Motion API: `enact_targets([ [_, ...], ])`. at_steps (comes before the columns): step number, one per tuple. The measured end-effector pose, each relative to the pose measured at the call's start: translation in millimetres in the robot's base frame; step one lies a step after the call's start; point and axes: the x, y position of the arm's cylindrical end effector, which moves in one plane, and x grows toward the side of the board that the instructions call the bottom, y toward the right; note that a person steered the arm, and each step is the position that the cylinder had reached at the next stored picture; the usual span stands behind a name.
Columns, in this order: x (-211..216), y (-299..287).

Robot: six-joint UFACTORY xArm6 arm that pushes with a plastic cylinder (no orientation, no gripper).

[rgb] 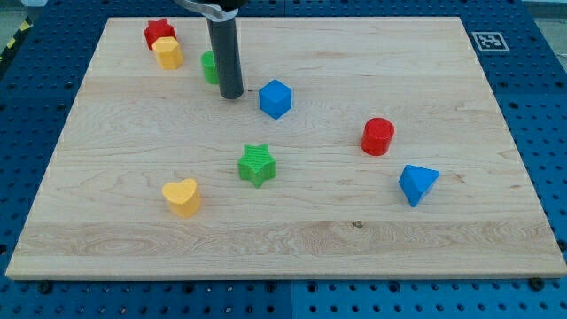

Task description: Move the green circle closer to the red star

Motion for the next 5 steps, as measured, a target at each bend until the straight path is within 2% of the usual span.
enact_targets([
  [1,-34,-15],
  [5,-99,-48],
])
